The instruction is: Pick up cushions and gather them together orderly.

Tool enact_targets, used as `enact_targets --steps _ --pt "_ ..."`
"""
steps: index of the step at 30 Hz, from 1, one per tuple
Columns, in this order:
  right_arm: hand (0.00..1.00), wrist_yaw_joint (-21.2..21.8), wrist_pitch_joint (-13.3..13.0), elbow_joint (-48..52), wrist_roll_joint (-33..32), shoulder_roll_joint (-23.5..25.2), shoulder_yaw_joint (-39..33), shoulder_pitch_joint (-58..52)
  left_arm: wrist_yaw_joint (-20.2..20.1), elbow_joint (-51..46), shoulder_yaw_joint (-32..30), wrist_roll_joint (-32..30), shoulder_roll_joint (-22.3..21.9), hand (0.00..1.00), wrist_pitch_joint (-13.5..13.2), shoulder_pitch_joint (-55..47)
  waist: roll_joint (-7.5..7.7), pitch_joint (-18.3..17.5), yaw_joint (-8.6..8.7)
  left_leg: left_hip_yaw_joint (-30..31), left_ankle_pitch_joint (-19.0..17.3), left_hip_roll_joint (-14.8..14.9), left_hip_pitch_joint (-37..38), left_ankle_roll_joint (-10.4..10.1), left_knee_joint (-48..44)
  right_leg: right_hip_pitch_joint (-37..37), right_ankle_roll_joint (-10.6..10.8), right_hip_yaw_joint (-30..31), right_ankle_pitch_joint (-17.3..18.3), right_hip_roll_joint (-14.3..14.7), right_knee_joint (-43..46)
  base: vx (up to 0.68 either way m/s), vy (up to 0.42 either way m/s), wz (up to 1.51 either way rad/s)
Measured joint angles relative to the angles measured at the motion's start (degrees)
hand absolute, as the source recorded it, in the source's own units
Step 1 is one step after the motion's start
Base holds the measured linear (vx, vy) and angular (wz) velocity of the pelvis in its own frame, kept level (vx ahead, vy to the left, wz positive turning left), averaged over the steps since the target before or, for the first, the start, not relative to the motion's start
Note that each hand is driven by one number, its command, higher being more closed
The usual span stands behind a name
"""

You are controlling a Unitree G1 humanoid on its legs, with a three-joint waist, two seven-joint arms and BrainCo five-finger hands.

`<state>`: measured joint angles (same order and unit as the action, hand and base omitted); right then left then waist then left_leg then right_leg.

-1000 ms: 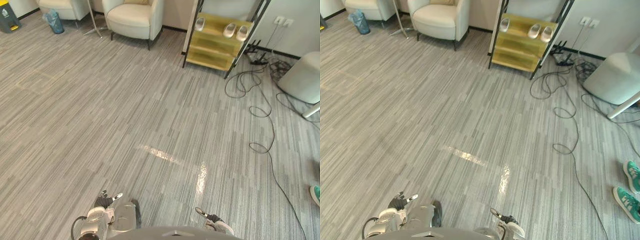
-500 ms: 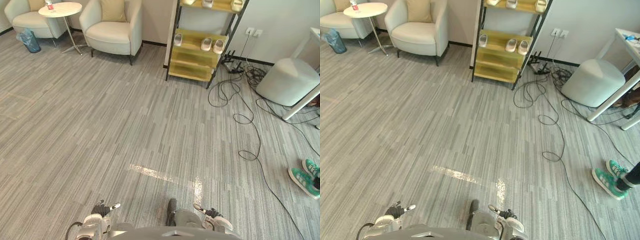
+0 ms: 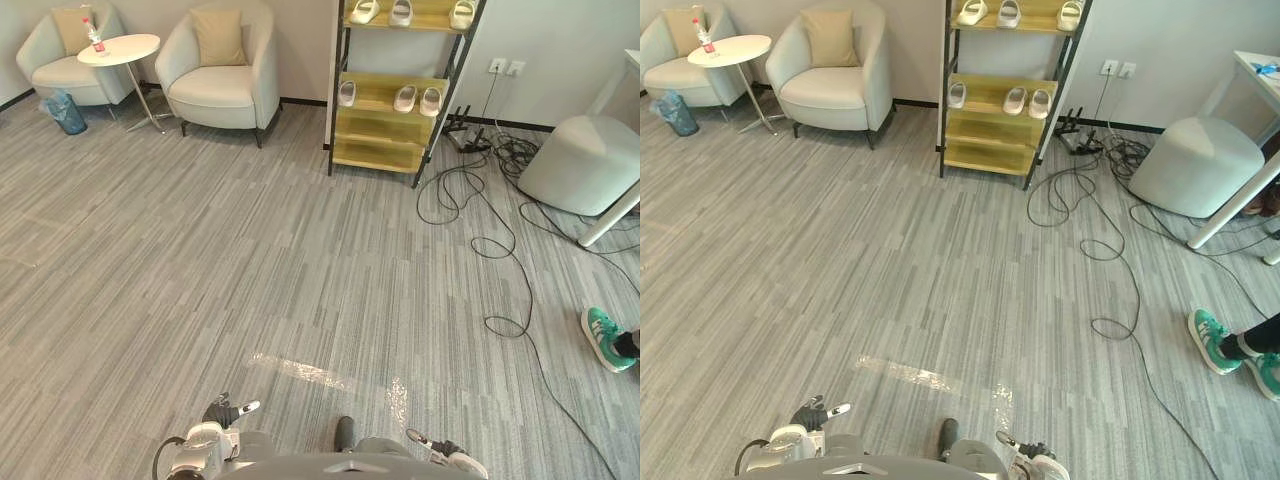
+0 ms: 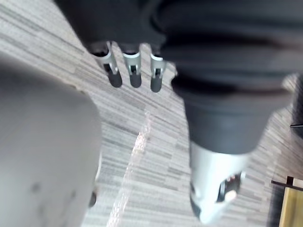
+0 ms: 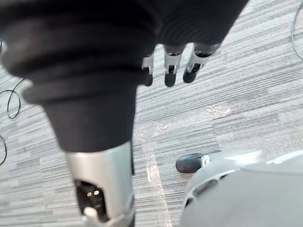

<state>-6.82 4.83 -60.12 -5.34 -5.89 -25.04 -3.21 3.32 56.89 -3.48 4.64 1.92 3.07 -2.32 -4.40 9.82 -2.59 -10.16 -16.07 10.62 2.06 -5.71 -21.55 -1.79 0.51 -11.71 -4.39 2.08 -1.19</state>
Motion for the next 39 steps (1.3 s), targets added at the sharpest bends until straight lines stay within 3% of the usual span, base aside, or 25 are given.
enact_targets --steps 1,2,7,11,12,18,23,29,39 --pt "0.00 0.0 0.1 0.5 0.0 0.6 -0.1 -0.8 0.1 0.0 -0.2 -0.3 0.1 0.00 0.2 -0.1 0.12 -1.1 -0.14 -0.7 1.3 -2.5 1.4 0.6 4.8 -1.1 1.0 1.0 -2.2 -1.3 -3.6 0.14 0.136 -0.12" --pt "0.00 0.0 0.4 0.6 0.0 0.9 0.0 -1.4 0.1 0.1 -0.7 -0.3 0.3 0.00 0.1 0.1 1.52 -1.0 -0.18 -0.6 3.0 -4.3 2.3 0.9 6.6 -1.0 1.0 1.9 -3.5 -2.1 -3.9 0.18 0.161 0.00" --pt "0.00 0.0 0.3 0.7 0.1 0.6 -0.2 -2.1 0.2 0.5 -3.4 -0.3 -0.2 0.00 0.2 -0.2 0.74 -0.8 -0.49 4.5 3.9 -7.9 3.8 2.2 5.6 -2.3 2.2 3.9 -3.3 -4.3 -3.5 0.10 0.138 -0.13" --pt "0.00 0.0 0.3 0.8 0.2 0.9 -0.5 -2.0 0.1 0.9 -5.1 -0.3 -0.5 0.00 0.2 -0.4 1.12 -1.0 -0.52 4.5 2.5 -8.0 6.4 4.0 9.7 -2.3 2.5 5.0 -3.2 -4.0 -3.9 0.00 0.095 -0.15" --pt "0.00 0.0 0.4 0.7 0.2 1.1 -0.7 -2.3 0.1 1.1 -5.5 -0.2 -0.3 0.00 0.2 -0.2 1.97 -1.0 -0.58 4.5 2.5 -8.2 7.0 4.0 10.4 -2.5 2.5 5.2 -3.2 -4.2 -3.9 -0.05 0.069 -0.08" --pt "0.00 0.1 0.4 0.7 0.2 1.8 -0.6 -3.2 0.1 2.4 -5.4 -0.3 0.2 0.00 0.2 0.0 3.05 -2.0 -0.38 4.6 2.1 -8.8 7.6 3.5 10.9 -2.4 2.5 5.7 -3.2 -4.4 -3.9 -0.02 0.034 -0.03" --pt "0.00 0.3 0.4 -0.2 0.2 1.4 -0.6 -3.3 0.1 3.6 -4.8 -0.3 0.5 0.00 0.2 0.1 2.57 -2.5 0.75 7.0 2.2 -9.5 7.6 3.6 11.8 -2.1 3.0 4.9 -2.9 -4.7 -3.9 0.04 0.018 0.07" --pt "0.00 0.4 0.4 -1.7 0.2 0.8 -0.6 -3.2 0.1 4.7 -3.6 -0.3 1.1 0.00 0.2 0.4 2.51 -3.5 0.89 10.3 2.5 -10.0 7.9 4.1 12.0 -1.9 3.5 4.9 -2.9 -4.7 -3.9 0.07 0.006 -0.01" --pt "0.00 0.4 0.4 -2.1 0.2 0.9 -0.6 -3.2 0.1 5.0 -3.0 -0.3 1.5 0.00 0.2 0.3 2.55 -3.6 1.50 10.3 2.7 -9.5 8.1 3.8 12.9 -1.4 3.5 4.8 -2.9 -4.5 -3.9 0.00 0.000 0.00"
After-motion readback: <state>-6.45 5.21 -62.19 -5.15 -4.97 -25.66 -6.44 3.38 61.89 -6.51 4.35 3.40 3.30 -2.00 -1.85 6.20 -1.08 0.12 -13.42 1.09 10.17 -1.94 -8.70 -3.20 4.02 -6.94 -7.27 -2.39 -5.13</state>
